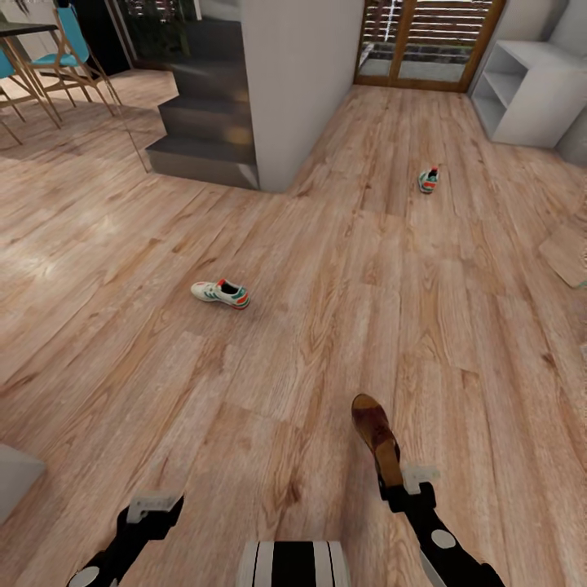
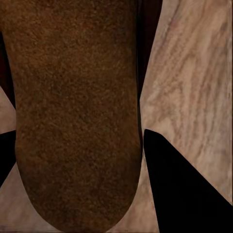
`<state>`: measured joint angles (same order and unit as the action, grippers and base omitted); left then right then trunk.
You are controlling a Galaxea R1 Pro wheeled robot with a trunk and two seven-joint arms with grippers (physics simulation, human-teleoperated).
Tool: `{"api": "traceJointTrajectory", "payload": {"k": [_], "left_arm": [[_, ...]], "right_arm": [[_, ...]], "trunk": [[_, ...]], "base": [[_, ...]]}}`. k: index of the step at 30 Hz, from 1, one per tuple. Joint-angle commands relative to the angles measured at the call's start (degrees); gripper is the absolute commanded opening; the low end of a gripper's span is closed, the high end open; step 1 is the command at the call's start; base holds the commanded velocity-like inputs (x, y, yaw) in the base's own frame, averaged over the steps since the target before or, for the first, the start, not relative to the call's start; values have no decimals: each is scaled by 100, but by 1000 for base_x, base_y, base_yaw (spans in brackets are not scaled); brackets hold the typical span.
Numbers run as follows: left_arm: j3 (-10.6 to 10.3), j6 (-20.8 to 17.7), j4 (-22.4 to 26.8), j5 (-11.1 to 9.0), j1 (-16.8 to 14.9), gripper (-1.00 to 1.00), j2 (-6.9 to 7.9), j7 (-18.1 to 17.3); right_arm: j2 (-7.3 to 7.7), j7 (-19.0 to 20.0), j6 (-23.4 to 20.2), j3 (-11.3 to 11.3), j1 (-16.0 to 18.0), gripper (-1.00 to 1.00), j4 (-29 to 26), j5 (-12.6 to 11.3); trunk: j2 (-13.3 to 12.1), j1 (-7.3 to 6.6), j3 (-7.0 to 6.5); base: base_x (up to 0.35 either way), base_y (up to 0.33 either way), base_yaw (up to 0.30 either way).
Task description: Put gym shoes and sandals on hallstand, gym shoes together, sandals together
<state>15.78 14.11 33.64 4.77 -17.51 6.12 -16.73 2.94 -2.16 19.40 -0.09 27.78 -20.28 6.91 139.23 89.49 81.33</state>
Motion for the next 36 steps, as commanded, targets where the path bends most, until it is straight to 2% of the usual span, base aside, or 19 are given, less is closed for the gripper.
{"api": "traceJointTrajectory", "payload": {"k": [1, 7, 11, 17, 24, 34, 36], "left_arm": [[87, 88, -17, 47, 83, 100, -10, -40], [180, 180, -92, 40, 283, 100, -22, -38], [211, 295, -290, 11, 357, 100, -13, -39], [326, 674, -628, -5, 383, 100, -8, -36], [366, 787, -787, -8, 388, 100, -41, -33], [372, 804, -823, -11, 389, 100, -26, -32], [374, 804, -826, -12, 389, 100, -16, -32]], "right_arm": [[13, -44, 129, 0, -60, -100, 8, 41], [34, -95, 485, -3, -272, -100, 94, 37], [81, -101, 626, -4, -367, -100, 359, 34], [126, -101, 907, -5, -399, -100, 816, 24], [135, -108, 1310, -6, -404, -100, 1065, 22], [136, -109, 1405, -7, -405, -100, 1204, 21], [136, -109, 1408, -2, -405, -100, 1211, 21]], "trunk": [[-41, -23, -24], [-281, -155, -182], [-442, -243, -289], [-682, -375, -449], [-963, -528, -637], [-1364, -748, -905], [-1364, -748, -922]], "base": [[0, 0, -78], [0, 0, -84], [0, 0, -89], [0, 0, -89], [0, 0, -89], [0, 0, -89], [0, 0, -89]]}}
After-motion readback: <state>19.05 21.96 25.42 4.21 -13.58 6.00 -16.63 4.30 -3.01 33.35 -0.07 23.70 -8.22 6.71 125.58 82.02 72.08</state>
